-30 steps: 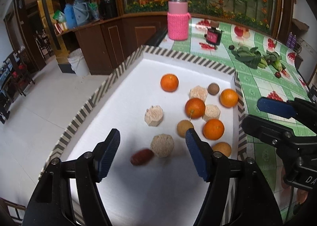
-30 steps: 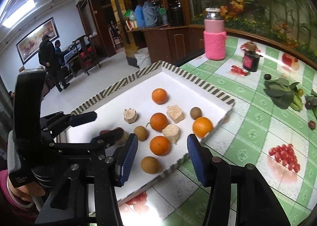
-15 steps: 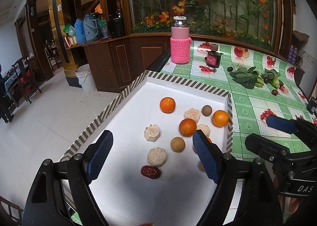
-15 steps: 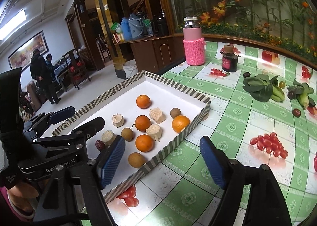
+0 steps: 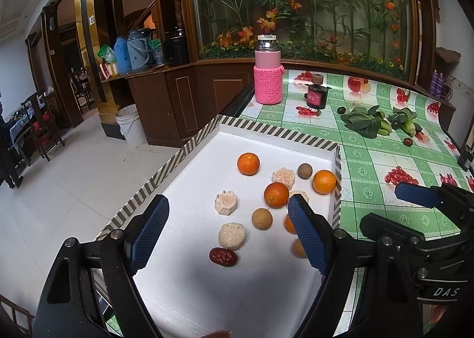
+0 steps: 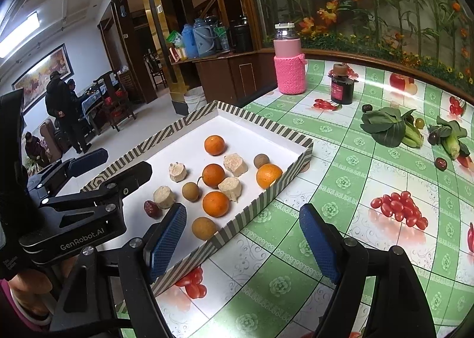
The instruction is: Organize fruits
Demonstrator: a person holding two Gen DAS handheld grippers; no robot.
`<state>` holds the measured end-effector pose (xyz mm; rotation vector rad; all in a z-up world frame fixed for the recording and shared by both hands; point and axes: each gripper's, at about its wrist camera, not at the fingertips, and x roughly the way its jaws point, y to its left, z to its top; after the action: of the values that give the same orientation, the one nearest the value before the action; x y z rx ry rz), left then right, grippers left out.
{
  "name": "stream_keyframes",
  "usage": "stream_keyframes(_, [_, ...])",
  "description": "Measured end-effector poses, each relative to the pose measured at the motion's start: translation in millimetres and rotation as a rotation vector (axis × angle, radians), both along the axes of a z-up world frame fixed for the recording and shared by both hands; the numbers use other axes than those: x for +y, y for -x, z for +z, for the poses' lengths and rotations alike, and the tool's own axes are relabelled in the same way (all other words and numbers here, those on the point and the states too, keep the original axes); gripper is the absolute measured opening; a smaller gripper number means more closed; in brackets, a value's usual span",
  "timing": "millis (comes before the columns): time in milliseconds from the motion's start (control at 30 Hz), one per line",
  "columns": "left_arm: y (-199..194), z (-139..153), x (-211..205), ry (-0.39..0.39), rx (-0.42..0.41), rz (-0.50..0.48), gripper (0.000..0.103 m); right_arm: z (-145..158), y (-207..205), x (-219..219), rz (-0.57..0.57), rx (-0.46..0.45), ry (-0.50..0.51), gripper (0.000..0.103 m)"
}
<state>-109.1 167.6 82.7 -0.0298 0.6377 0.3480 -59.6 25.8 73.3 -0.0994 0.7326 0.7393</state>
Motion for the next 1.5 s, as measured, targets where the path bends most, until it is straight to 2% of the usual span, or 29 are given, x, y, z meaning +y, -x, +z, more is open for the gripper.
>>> stream_keyframes(1500, [2.8,-0.3,-2.3,-0.014,-0.014,0.014,0.083,-6.2,-1.2,9.1,0.023,0.017,0.035,0.08])
